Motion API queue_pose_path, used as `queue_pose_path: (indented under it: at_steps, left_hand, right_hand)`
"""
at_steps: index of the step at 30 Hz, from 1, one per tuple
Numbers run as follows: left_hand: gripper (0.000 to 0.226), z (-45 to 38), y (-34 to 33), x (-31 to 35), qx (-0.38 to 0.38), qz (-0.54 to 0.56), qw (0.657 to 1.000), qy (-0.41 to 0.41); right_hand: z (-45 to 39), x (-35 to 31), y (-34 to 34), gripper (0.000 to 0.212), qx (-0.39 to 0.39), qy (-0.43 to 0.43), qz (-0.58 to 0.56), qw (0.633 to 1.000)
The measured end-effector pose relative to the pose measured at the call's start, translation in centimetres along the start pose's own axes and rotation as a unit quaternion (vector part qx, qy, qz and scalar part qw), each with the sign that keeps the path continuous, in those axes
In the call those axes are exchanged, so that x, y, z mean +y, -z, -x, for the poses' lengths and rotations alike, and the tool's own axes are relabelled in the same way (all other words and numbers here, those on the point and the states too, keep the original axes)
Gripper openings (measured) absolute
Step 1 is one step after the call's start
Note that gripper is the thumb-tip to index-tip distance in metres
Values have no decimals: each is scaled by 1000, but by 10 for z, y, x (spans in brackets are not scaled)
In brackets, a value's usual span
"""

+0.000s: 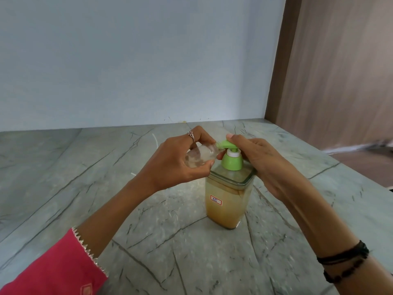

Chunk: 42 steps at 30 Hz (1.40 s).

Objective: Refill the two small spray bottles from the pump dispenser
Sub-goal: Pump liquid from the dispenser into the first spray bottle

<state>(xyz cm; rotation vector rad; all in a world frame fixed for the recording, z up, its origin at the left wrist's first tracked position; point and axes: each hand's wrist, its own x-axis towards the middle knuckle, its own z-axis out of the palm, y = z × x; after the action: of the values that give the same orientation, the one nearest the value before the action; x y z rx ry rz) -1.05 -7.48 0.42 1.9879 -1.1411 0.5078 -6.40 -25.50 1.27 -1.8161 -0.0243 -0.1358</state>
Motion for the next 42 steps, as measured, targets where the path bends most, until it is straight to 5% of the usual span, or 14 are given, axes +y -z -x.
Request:
queue_pose_path:
  at_steps: [14, 30, 42]
  left_hand:
    - [30, -3, 5, 7, 16, 11, 1000, -1]
    - [31, -2, 3, 5, 8, 10, 1000, -10]
    - [25, 0, 1, 6, 4, 58, 998, -11]
  right_hand:
    - [6, -12, -6, 65, -1, -61, 16, 998]
    - [-5, -5, 2, 27, -12, -57, -59, 997]
    - [1, -6, 1, 44, -31, -20, 18, 999]
